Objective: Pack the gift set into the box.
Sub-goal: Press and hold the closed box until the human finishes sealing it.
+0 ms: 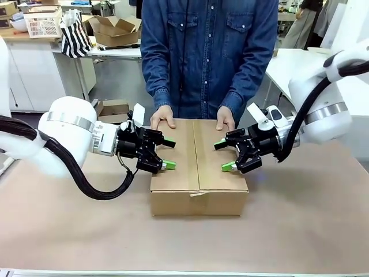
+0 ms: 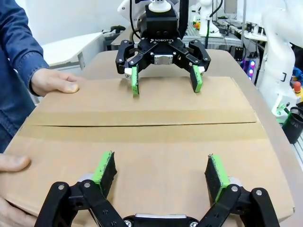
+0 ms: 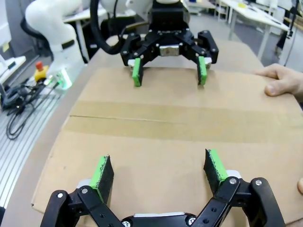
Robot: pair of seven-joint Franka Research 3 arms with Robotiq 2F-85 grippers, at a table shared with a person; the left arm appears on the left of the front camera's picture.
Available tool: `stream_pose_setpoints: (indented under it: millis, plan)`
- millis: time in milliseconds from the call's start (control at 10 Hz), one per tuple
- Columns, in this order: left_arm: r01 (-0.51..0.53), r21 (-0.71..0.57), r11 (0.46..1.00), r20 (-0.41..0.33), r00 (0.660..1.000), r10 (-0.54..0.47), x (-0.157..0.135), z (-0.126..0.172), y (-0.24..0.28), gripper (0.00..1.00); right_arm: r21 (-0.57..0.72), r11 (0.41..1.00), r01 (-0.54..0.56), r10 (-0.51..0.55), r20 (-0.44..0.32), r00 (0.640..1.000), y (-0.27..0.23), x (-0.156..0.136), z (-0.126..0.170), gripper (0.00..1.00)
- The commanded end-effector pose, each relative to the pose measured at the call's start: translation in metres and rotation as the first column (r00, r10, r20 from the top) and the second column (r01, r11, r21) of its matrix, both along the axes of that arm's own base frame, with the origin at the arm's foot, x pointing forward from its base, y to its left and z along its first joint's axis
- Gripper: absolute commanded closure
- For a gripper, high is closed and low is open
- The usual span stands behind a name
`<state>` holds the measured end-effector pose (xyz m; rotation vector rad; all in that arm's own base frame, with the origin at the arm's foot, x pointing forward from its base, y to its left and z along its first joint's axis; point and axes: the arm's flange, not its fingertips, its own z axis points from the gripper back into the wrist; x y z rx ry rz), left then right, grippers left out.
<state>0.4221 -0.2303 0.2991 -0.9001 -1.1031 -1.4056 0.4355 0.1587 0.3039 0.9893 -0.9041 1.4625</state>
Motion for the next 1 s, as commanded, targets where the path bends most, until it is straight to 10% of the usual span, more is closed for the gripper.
stream_pose_setpoints:
  millis: [0,200,900]
  plan:
    - [0.01,0.004,1.0,-0.012,1.0,-0.01,0.003,-0.0079,0.0015,0.0,-0.03,1.0,0.008,-0.007,0.028,1.0,0.0015,0.0075,-0.0056,0.0]
    - [0.061,-0.055,0.997,-0.099,0.993,-0.066,0.0028,-0.0093,-0.0012,0.0,0.001,1.0,0.0,0.0,0.002,1.0,0.0005,0.002,0.0006,0.0]
    - [0.001,-0.009,1.0,-0.016,1.0,-0.001,0.0005,-0.0022,0.0,0.0,0.001,1.0,0.0,0.0,0.002,1.0,0.0005,0.002,0.0006,0.0]
